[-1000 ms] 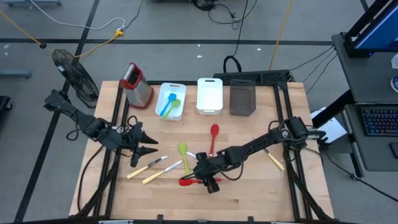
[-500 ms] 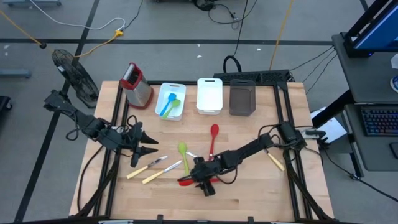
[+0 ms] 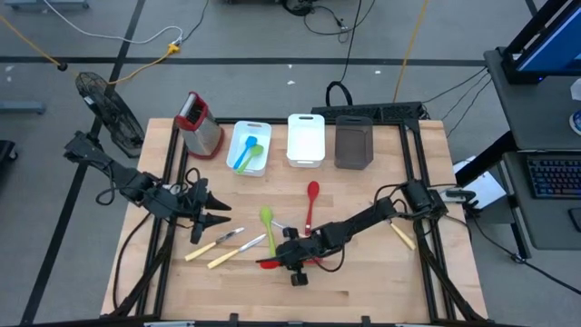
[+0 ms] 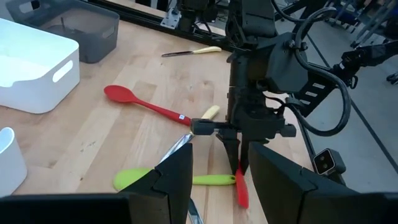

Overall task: Pick & Place Kitchen Items
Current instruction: Put the red spatula into the left white bin

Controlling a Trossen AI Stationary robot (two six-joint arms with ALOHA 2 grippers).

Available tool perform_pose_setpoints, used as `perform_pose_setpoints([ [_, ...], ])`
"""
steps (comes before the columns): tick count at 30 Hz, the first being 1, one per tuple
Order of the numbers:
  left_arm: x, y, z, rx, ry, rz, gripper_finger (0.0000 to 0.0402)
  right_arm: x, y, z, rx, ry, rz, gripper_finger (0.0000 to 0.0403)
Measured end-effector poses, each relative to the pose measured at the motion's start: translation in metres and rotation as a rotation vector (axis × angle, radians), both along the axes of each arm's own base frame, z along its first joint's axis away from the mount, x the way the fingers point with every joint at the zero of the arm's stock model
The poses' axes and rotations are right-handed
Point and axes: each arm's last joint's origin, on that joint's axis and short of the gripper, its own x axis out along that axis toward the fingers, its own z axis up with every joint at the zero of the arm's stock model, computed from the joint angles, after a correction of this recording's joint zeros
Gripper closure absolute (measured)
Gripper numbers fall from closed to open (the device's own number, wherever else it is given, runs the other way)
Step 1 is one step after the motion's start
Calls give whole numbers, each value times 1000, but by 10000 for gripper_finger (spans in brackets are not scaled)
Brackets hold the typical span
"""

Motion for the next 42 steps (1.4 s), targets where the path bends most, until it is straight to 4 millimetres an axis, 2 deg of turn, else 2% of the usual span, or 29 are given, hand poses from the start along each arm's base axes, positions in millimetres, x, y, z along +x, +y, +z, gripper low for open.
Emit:
perform_pose_setpoints([
  [2, 0, 0, 0, 0, 0, 0, 243, 0, 0, 0, 18, 9, 3, 386],
  [8, 0, 0, 0, 4, 0, -1, 243, -3, 0, -1, 67, 56, 0, 385],
  [13, 0, 0, 0, 4, -1, -2, 243, -5, -1, 15, 90, 59, 27, 387],
  [20, 0, 0, 1, 11, -9, -7, 243, -16, -7, 59, 89, 39, 65, 388],
  [29, 1, -1, 3, -64, -28, 17, 243, -23, -32, 119, 132, -75, -21, 388],
  [36, 4, -3, 14, -135, -131, 16, 243, -17, -59, 166, 261, -297, -153, 388],
  [42, 5, -3, 17, -92, -167, -3, 242, -12, -82, 201, 322, -550, -269, 388],
])
